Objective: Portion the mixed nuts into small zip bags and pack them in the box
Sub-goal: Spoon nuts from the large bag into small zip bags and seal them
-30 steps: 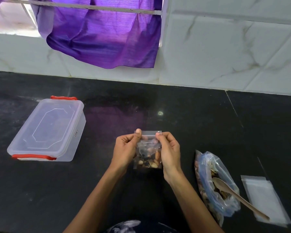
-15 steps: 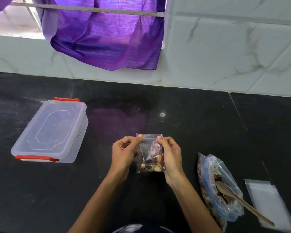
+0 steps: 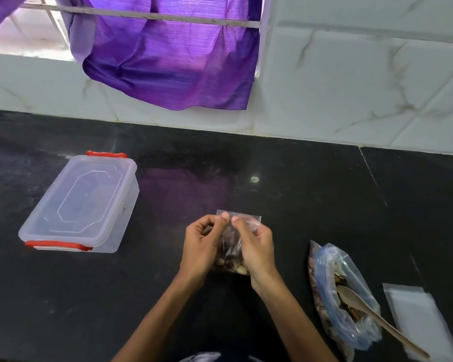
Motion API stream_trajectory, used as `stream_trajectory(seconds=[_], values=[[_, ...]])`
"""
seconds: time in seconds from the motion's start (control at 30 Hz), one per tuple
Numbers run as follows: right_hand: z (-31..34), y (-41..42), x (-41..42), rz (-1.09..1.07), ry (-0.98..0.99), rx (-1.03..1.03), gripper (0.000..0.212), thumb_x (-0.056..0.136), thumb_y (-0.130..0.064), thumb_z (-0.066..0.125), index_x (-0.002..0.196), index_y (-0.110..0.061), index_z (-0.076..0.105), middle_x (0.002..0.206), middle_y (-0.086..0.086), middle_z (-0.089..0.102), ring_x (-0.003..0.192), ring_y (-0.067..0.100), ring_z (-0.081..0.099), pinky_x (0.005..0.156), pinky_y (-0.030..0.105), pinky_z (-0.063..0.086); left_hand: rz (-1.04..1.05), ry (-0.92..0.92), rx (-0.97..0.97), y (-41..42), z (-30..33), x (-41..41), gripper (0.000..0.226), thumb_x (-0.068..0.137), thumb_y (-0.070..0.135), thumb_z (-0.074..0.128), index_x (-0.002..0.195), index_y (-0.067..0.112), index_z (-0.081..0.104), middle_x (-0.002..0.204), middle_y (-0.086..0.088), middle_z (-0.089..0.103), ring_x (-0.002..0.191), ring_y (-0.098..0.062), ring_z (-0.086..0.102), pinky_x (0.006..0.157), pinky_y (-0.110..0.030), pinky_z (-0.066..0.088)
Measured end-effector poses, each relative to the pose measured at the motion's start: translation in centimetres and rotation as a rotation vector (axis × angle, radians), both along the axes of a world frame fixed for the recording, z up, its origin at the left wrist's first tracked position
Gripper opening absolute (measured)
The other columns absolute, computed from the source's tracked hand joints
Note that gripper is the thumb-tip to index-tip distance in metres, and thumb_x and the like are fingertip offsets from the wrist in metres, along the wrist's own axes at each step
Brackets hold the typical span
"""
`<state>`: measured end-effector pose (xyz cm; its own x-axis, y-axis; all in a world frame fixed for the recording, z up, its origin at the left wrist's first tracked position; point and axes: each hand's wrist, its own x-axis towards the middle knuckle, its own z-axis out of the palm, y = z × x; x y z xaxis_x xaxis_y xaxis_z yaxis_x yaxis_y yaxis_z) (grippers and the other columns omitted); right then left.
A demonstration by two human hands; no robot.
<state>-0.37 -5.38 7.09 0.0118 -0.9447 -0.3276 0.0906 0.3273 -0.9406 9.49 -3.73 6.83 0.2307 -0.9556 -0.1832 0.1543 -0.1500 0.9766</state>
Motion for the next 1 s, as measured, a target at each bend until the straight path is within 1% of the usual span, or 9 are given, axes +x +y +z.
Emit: stream_trajectory(seconds=[0.07,0.17,0.33,0.43,0.6,0.77,0.83,0.93,1.0], values=[[-0.1,0.0,0.0,0.009,0.003,-0.003,0.018,0.092,-0.020,0.058,0.092,-0.008,0.071,0.081,0.011,0.074,0.075,0.021,0.072,0.068,0.036,0.060,0.006,-0.009,0.006,0.1,-0.2,0.2,0.031,0.087,0.030,0.062,0.088,0.000,0.067,0.082,-0.022,0.070,0.077,-0.039,0.068,0.072,-0.053,0.054],[-0.4,0.2,0.1,0.034,-0.020,0.048,0.019,0.091,-0.022,0.060,0.090,-0.006,0.071,0.080,0.013,0.074,0.074,0.024,0.072,0.067,0.041,0.060,0.059,-0.049,0.003,0.2,-0.7,0.6,0.020,0.089,0.018,0.063,0.086,-0.002,0.066,0.080,-0.016,0.072,0.078,-0.032,0.070,0.076,-0.050,0.056],[-0.4,0.2,0.1,0.074,-0.045,0.044,0.021,0.090,-0.026,0.060,0.091,-0.008,0.071,0.082,0.012,0.074,0.079,0.027,0.072,0.071,0.039,0.059,0.132,-0.093,-0.012,0.2,-0.9,1.0,0.019,0.089,0.017,0.064,0.082,0.000,0.063,0.074,-0.012,0.070,0.068,-0.023,0.068,0.062,-0.042,0.055],[-0.7,0.1,0.0,0.024,-0.035,0.038,0.022,0.093,-0.027,0.056,0.091,-0.007,0.066,0.080,0.013,0.070,0.074,0.034,0.064,0.071,0.044,0.053,0.175,-0.070,0.000,0.0,-0.8,1.6,0.021,0.088,0.015,0.065,0.081,-0.004,0.061,0.070,-0.005,0.068,0.064,-0.016,0.067,0.060,-0.039,0.055],[-1.0,-0.3,0.2,-0.053,-0.071,0.045,0.012,0.092,-0.019,0.058,0.083,-0.012,0.061,0.078,0.010,0.065,0.073,0.036,0.059,0.070,0.052,0.050,0.159,0.093,0.060,-0.1,-1.1,2.1,0.027,0.087,0.018,0.066,0.085,-0.009,0.064,0.071,-0.011,0.066,0.062,-0.025,0.067,0.059,-0.039,0.055],[-1.0,-1.1,0.6,-0.035,-0.085,0.042,0.013,0.091,-0.019,0.059,0.082,-0.011,0.060,0.071,-0.001,0.066,0.065,0.016,0.066,0.062,0.037,0.056,0.116,0.133,0.018,0.0,-1.7,3.1,0.028,0.079,0.028,0.069,0.081,0.000,0.070,0.078,-0.016,0.068,0.070,-0.027,0.067,0.060,-0.038,0.058],[-1.2,-1.2,0.9,-0.020,-0.107,0.068,0.012,0.090,-0.019,0.060,0.081,-0.012,0.059,0.072,0.000,0.067,0.067,0.018,0.069,0.062,0.037,0.057,0.144,0.136,0.033,-0.1,-1.7,3.3,0.027,0.078,0.025,0.071,0.083,-0.001,0.070,0.081,-0.018,0.069,0.071,-0.028,0.068,0.060,-0.038,0.058],[-1.5,-1.3,1.5,0.008,-0.091,0.066,0.013,0.090,-0.022,0.061,0.080,-0.014,0.061,0.074,0.002,0.068,0.068,0.021,0.067,0.060,0.035,0.056,0.241,0.091,0.051,-0.4,-1.8,3.4,0.017,0.084,0.012,0.069,0.078,-0.004,0.066,0.069,-0.009,0.064,0.061,-0.018,0.064,0.050,-0.028,0.052],[-1.6,-1.4,2.0,0.075,-0.067,0.063,0.017,0.092,-0.027,0.057,0.085,-0.014,0.064,0.075,0.003,0.068,0.068,0.020,0.065,0.056,0.028,0.051,0.293,0.047,0.047,-0.7,-2.0,3.9,0.015,0.084,0.007,0.066,0.072,0.000,0.063,0.067,-0.006,0.061,0.065,-0.018,0.061,0.057,-0.031,0.051]])
